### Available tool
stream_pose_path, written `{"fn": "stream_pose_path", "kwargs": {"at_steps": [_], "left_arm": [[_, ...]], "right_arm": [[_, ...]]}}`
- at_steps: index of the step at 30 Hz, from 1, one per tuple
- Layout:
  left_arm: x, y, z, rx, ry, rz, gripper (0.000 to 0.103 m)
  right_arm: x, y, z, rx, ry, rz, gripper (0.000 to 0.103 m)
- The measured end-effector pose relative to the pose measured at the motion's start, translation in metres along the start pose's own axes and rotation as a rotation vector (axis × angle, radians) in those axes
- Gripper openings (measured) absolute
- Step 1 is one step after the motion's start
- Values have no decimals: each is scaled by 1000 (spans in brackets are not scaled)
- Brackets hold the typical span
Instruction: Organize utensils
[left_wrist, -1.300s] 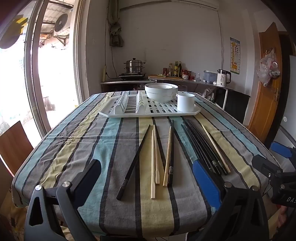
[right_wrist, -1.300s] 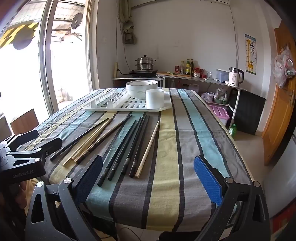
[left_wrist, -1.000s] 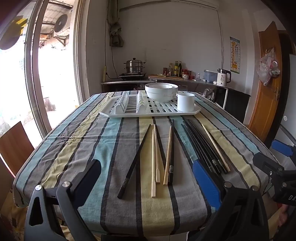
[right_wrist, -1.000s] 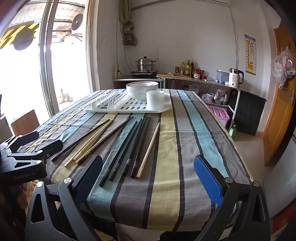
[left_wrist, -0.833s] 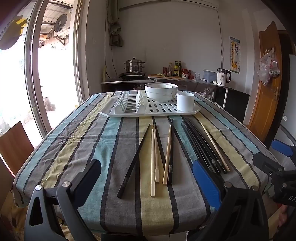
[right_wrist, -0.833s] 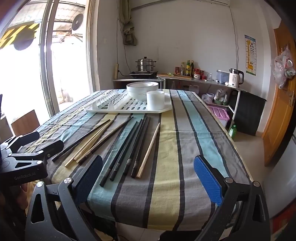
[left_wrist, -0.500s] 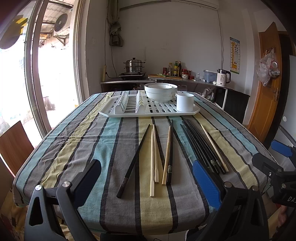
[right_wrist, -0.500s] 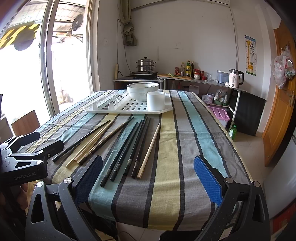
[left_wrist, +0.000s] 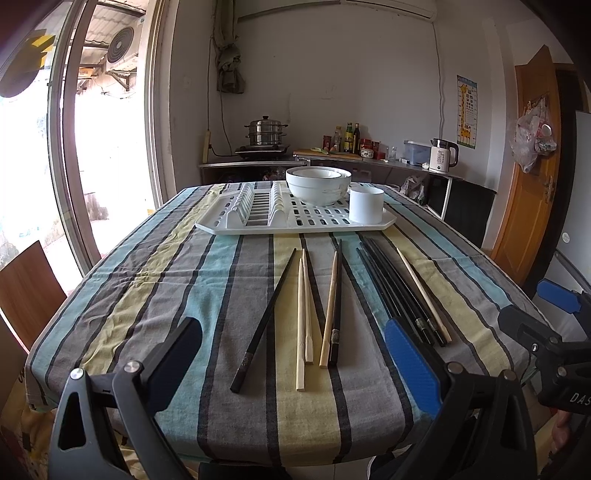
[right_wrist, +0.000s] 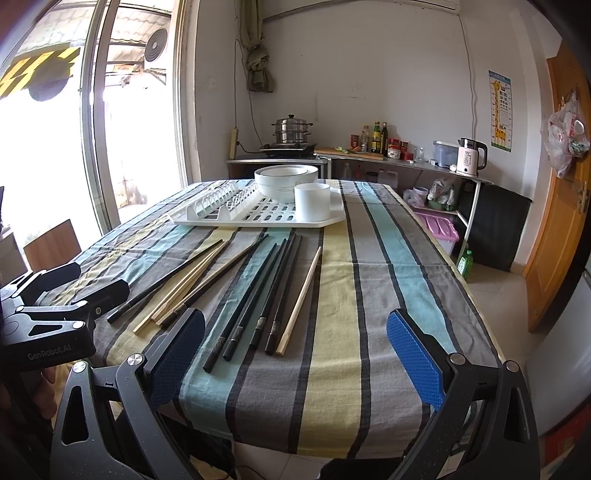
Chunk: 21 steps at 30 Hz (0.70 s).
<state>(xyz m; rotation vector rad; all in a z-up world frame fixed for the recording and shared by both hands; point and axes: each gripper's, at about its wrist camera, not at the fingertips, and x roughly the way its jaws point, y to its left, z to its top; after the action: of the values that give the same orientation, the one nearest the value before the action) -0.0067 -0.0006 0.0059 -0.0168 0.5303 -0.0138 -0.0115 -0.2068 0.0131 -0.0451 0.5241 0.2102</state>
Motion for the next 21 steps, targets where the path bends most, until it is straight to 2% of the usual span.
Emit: {"fn": "stream_pose_path", "kwargs": {"at_steps": [21], "left_arm": [[-2,0,3,-4,1,0,101]], "right_arm": [[-2,1,3,2,-6,0,99]]}}
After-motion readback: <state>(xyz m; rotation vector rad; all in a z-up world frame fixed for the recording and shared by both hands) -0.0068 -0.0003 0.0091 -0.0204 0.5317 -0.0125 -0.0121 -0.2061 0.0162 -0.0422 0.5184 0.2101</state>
